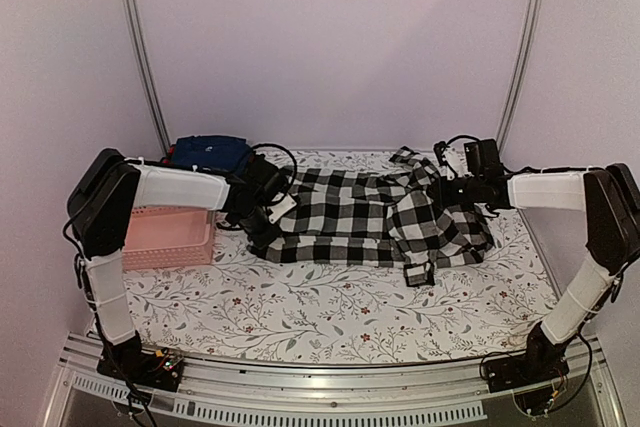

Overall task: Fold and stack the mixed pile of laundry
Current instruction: Fold the flattened shirt at the center of the board.

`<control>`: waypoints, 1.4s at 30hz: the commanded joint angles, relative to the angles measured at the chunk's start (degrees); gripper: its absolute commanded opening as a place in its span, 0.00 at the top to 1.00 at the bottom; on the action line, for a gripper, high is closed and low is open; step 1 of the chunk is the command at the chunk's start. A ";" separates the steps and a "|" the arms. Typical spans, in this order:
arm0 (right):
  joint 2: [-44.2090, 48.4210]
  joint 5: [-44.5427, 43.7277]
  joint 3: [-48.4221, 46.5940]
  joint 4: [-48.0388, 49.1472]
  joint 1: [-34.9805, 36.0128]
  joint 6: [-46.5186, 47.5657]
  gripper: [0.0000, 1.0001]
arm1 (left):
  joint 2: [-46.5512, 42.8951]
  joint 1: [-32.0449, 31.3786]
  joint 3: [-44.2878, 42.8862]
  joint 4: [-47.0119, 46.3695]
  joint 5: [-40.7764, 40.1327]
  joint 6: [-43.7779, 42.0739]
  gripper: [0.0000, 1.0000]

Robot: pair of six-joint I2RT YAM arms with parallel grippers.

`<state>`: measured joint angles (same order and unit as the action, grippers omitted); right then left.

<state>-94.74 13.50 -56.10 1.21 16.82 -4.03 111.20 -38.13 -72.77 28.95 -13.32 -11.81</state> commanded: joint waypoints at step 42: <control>3.74 17.86 22.48 0.71 -6.71 -18.33 0.47 | -5.43 2.15 21.33 -16.43 20.34 40.49 0.07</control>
<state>-94.00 30.79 -36.49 5.26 8.97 -20.38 107.11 -35.51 -57.93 5.39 9.85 23.20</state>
